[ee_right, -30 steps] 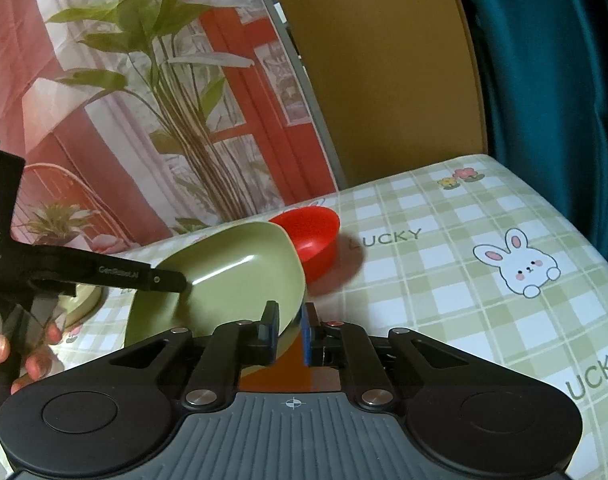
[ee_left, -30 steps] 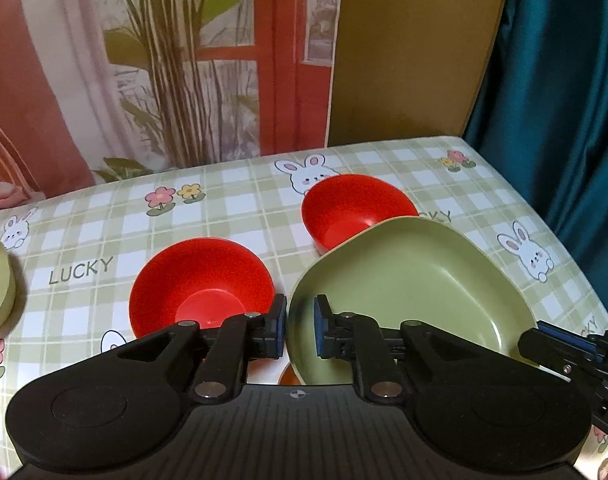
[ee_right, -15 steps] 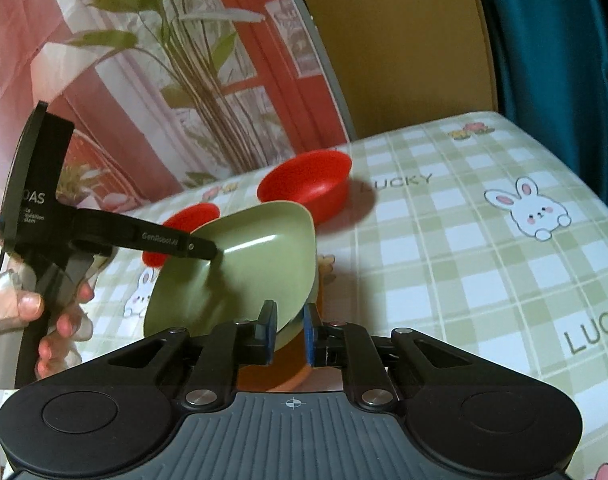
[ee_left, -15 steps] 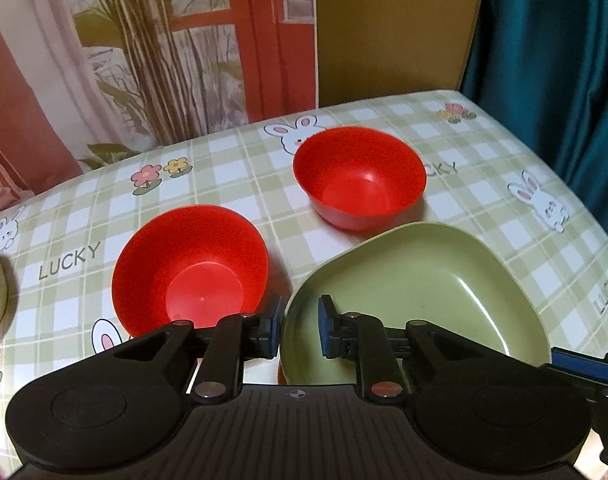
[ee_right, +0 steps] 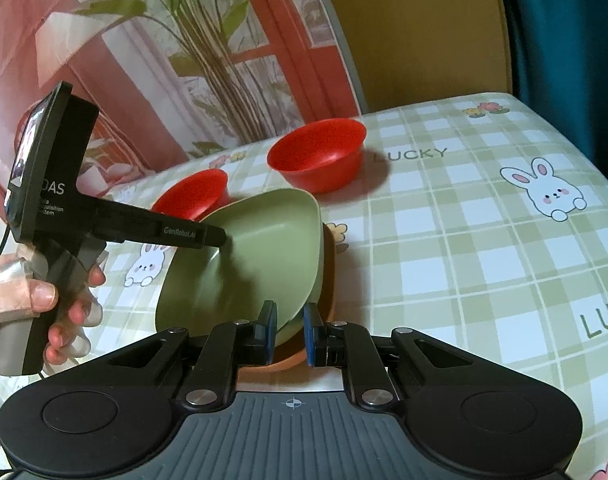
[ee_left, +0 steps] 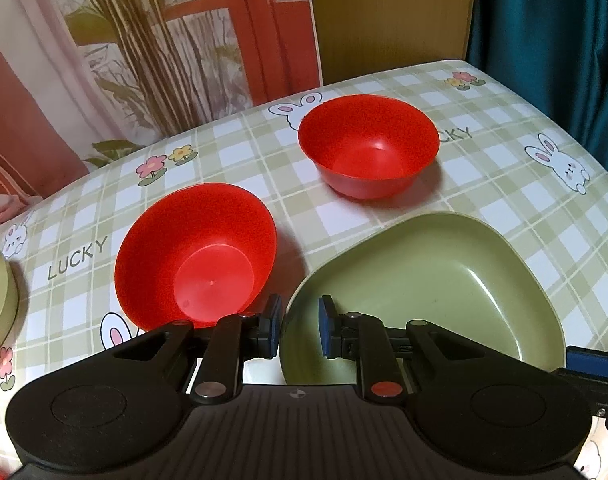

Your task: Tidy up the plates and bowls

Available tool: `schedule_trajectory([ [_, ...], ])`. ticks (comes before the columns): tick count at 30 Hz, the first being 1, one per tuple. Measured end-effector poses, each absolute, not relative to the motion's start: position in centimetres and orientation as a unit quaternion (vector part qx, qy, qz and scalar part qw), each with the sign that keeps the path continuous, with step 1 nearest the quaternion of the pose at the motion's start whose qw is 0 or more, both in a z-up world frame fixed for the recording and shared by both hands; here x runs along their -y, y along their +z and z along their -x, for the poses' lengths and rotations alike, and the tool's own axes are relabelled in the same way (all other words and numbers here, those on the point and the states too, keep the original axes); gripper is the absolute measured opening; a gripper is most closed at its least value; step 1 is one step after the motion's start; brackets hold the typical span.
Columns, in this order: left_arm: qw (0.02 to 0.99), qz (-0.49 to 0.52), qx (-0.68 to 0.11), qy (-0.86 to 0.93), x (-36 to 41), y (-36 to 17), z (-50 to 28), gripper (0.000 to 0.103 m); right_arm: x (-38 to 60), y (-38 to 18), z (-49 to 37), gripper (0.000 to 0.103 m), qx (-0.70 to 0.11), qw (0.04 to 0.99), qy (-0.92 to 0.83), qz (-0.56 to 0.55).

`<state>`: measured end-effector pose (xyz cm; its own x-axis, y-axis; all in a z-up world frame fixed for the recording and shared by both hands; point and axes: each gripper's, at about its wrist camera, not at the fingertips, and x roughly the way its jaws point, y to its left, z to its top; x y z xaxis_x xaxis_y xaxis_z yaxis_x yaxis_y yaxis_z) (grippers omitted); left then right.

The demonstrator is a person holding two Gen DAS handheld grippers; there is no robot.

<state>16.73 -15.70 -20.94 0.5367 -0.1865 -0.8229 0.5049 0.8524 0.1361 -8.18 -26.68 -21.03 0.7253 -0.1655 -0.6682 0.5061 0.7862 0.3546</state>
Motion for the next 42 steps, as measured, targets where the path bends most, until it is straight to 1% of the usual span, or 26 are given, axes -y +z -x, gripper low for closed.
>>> schedule_trajectory([
  [14,0.857,-0.197,-0.433,-0.197,16.1,-21.3,-16.6,0.021,26.6,-21.4,8.1,0.014,-0.333,0.886,-0.186,-0.263],
  [16,0.858,-0.195,-0.432,-0.200,16.1,-21.2,-16.5,0.021,26.7,-21.4,8.1,0.015,-0.332,0.886,-0.185,-0.265],
  [18,0.859,-0.194,-0.429,-0.203,16.0,-21.0,-16.3,0.021,26.8,-21.3,8.2,0.019,-0.330,0.887,-0.191,-0.260],
  [21,0.862,-0.190,-0.423,-0.205,15.8,-20.6,-16.2,0.021,27.1,-21.1,8.3,0.022,-0.323,0.889,-0.199,-0.257],
  [26,0.865,-0.177,-0.421,-0.207,15.5,-20.3,-16.2,0.021,28.4,-20.7,8.0,0.021,-0.306,0.895,-0.213,-0.246],
  [31,0.867,-0.174,-0.419,-0.206,15.5,-20.3,-16.0,0.021,30.8,-21.0,6.6,0.020,-0.289,0.893,-0.218,-0.268],
  [34,0.866,-0.175,-0.420,-0.206,15.4,-20.5,-15.9,0.021,31.6,-21.4,5.4,0.020,-0.291,0.891,-0.220,-0.271],
  [37,0.866,-0.177,-0.421,-0.205,15.3,-20.7,-15.8,0.021,32.4,-22.1,4.6,0.016,-0.298,0.884,-0.222,-0.284],
  [42,0.865,-0.175,-0.426,-0.202,15.0,-21.1,-16.1,0.021,32.6,-23.4,4.3,0.015,-0.305,0.874,-0.221,-0.306],
])
